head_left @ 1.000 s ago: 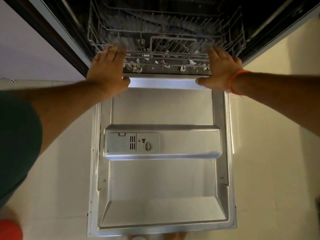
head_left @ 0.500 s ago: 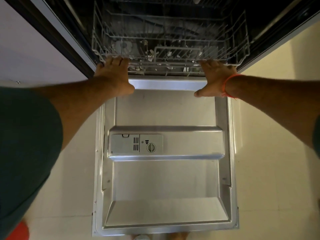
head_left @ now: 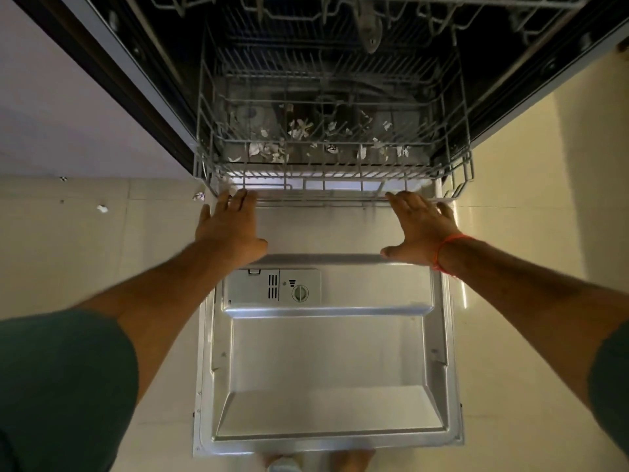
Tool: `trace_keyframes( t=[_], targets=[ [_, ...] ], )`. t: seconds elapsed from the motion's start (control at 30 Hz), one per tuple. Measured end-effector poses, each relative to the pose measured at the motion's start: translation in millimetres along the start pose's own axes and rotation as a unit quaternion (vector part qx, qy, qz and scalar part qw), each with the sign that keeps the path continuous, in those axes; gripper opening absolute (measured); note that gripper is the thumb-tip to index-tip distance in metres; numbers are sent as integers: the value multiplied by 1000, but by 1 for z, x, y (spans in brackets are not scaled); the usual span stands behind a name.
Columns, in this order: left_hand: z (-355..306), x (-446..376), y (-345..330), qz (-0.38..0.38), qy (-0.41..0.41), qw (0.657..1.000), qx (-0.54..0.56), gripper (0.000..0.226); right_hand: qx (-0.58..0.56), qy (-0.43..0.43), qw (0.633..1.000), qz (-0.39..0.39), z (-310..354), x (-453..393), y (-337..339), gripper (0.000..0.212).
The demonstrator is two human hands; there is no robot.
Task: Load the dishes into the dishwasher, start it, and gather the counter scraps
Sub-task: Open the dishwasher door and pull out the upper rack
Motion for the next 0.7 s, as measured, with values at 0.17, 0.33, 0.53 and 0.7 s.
trace_keyframes(
  t=[0.17,0.33,0.53,0.7],
  targets=[
    [-3,33,-24,33,6,999,-5,105,-28,-8,1000,5,2,32,-26,112],
    [-4,74,-54,55,3,998,-9,105,-38,-12,999,23,5,70,-57,112],
    [-8,123,-85,91,13,996,-9,104,-48,-23,997,51,8,113,-89,110],
    [-9,157,-111,146,15,989,-13,102,-56,-42,994,80,15,149,-116,107]
  ],
)
Point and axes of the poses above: each hand's wrist, its own x-axis away from the middle knuckle, its own y-axis out of the back of the hand, z = x × y, the point moved 8 cm from there along -x, towards the middle knuckle, and after that the axes turned 5 degrees about -x, right-handed, at the moved point
